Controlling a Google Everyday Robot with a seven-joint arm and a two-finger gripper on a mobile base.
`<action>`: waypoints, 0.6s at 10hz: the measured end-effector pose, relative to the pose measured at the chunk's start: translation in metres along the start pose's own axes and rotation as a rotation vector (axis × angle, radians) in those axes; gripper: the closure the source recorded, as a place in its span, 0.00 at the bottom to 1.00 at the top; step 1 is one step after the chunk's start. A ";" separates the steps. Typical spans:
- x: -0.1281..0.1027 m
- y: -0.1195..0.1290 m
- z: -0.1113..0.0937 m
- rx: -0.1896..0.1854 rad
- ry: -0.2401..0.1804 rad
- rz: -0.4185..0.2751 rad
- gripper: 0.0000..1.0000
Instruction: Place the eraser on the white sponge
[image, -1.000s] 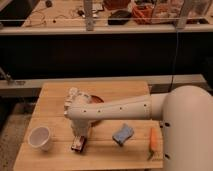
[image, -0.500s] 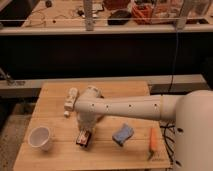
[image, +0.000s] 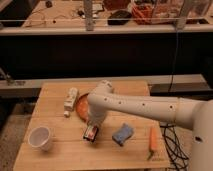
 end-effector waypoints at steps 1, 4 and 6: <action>0.004 0.006 -0.002 0.006 0.001 0.008 1.00; 0.019 0.037 -0.012 0.021 -0.010 0.036 1.00; 0.021 0.043 -0.015 0.035 -0.019 0.054 1.00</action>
